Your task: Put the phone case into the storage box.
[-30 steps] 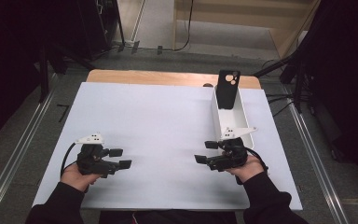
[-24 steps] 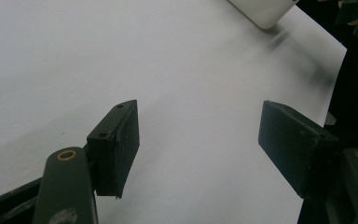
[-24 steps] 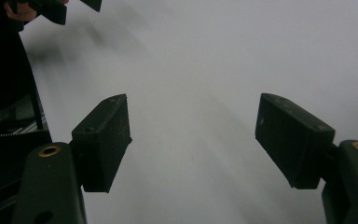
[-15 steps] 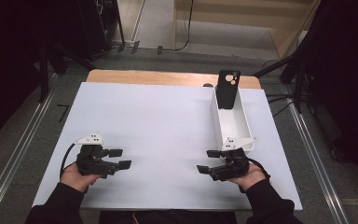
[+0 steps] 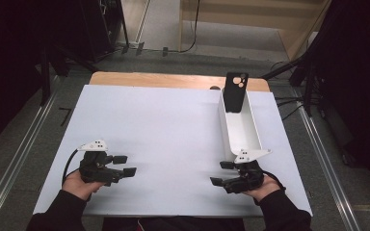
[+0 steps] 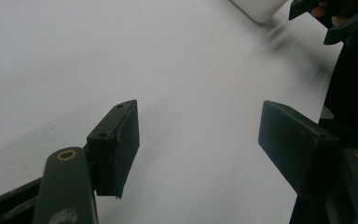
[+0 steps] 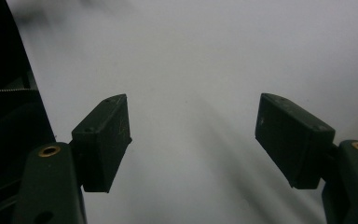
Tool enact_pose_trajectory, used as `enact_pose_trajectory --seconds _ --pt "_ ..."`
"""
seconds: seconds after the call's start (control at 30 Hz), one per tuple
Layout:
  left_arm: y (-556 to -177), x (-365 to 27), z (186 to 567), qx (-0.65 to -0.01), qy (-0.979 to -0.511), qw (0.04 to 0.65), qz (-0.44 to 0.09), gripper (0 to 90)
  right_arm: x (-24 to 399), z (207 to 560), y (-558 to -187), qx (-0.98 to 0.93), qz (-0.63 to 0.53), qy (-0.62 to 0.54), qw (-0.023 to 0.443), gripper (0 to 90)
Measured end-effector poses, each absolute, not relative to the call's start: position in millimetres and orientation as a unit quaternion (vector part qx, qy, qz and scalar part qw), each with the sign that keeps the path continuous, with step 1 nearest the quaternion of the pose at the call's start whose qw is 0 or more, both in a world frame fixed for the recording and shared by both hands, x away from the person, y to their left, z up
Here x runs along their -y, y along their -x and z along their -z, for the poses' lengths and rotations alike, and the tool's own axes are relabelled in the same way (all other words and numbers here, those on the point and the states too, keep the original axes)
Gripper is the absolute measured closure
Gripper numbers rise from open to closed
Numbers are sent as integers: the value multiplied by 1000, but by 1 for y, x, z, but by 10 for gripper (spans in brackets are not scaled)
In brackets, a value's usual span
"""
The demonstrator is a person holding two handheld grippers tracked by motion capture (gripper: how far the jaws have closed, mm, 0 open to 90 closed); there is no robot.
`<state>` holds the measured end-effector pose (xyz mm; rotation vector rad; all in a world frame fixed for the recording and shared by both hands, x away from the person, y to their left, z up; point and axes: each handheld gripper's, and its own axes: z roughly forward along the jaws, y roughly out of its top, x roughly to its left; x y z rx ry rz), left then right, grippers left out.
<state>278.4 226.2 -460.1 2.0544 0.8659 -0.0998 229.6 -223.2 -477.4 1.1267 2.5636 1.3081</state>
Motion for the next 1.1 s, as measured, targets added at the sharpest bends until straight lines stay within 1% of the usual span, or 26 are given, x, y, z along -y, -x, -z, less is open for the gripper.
enact_pose_trajectory --seconds 0.5,1.1 --pt "-277 -228 463 -347 -829 438 44 287 243 485 -224 -827 -413 -380 47 247" --pt "-277 -226 463 -341 -833 434 48 287 246 488 -227 -830 -401 -383 55 246"
